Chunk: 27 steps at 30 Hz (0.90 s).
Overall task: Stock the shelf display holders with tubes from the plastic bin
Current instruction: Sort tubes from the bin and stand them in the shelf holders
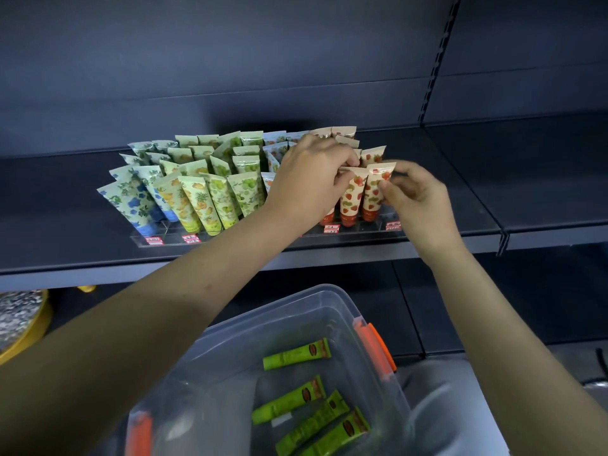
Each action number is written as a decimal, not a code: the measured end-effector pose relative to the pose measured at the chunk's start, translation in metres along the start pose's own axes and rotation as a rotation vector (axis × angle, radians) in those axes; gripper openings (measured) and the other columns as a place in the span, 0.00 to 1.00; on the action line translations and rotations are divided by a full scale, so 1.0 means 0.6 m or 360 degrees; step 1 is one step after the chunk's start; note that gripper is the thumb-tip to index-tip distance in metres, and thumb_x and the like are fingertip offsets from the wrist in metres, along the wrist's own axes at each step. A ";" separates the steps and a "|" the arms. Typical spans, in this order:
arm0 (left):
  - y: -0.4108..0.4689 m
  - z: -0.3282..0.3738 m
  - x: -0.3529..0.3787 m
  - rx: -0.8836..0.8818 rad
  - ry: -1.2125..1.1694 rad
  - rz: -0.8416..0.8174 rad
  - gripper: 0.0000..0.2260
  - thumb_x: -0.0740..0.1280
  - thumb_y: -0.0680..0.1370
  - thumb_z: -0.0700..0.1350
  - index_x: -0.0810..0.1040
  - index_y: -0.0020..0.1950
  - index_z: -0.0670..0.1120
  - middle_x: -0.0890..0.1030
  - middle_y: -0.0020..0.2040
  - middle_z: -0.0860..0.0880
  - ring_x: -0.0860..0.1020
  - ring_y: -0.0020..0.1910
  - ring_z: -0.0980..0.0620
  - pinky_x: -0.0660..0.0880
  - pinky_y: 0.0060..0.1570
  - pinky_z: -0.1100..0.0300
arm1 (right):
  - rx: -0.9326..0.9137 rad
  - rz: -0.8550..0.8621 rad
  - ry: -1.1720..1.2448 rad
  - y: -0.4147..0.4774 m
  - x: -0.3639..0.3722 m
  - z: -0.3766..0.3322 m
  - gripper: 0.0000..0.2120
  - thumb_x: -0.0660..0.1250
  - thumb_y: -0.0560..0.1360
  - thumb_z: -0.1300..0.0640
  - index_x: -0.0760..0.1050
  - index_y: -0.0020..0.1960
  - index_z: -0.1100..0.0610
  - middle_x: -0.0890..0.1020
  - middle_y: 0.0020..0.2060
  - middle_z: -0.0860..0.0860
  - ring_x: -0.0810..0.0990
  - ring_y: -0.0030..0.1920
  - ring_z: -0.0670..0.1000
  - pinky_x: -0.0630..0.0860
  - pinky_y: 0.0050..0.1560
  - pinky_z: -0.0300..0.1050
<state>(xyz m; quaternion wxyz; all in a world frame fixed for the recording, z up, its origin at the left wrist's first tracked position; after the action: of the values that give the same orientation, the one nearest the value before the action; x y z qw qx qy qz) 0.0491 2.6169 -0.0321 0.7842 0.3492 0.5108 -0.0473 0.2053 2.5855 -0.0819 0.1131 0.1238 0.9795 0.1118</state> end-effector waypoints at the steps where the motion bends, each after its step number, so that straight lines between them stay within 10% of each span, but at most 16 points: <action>1: 0.000 0.001 0.000 0.0002 -0.0005 -0.0001 0.08 0.65 0.78 0.47 0.79 0.55 0.49 0.80 0.56 0.54 0.70 0.61 0.50 0.65 0.59 0.55 | -0.0014 -0.0009 -0.0021 0.000 0.000 -0.002 0.11 0.65 0.77 0.62 0.76 0.57 0.51 0.83 0.48 0.50 0.82 0.50 0.46 0.79 0.53 0.45; 7: -0.006 0.003 -0.006 -0.0003 -0.0028 0.0000 0.09 0.66 0.77 0.47 0.79 0.56 0.49 0.79 0.58 0.53 0.70 0.62 0.50 0.65 0.62 0.55 | -0.0127 0.0070 -0.0221 -0.001 -0.014 -0.024 0.15 0.66 0.76 0.61 0.75 0.61 0.50 0.80 0.51 0.42 0.79 0.51 0.39 0.75 0.53 0.35; 14: -0.035 0.008 -0.061 0.0046 0.0020 0.0119 0.12 0.66 0.77 0.48 0.78 0.59 0.48 0.78 0.59 0.51 0.70 0.63 0.49 0.65 0.63 0.52 | -0.0551 0.0086 -0.0787 -0.024 -0.016 -0.096 0.16 0.67 0.75 0.56 0.75 0.63 0.53 0.78 0.58 0.46 0.73 0.61 0.48 0.68 0.66 0.48; 27: -0.374 -0.073 -0.108 0.0095 0.0479 0.0195 0.10 0.64 0.78 0.43 0.80 0.56 0.43 0.80 0.55 0.47 0.76 0.60 0.44 0.71 0.57 0.51 | -0.0831 -0.0419 -0.1296 -0.255 0.118 -0.043 0.17 0.70 0.69 0.51 0.79 0.56 0.56 0.82 0.50 0.51 0.77 0.54 0.56 0.74 0.54 0.51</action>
<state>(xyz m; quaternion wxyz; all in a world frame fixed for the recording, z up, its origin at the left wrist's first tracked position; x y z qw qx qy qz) -0.1119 2.4563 -0.1005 0.6896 0.4059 0.5986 0.0383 0.0991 2.4551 -0.1089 0.5267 0.0004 0.8024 0.2806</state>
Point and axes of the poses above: each hand's wrist, its own y-axis towards the middle knuckle, its own x-axis out of the palm, z = x × y, the point moved 4 cm from there along y, towards the middle knuckle
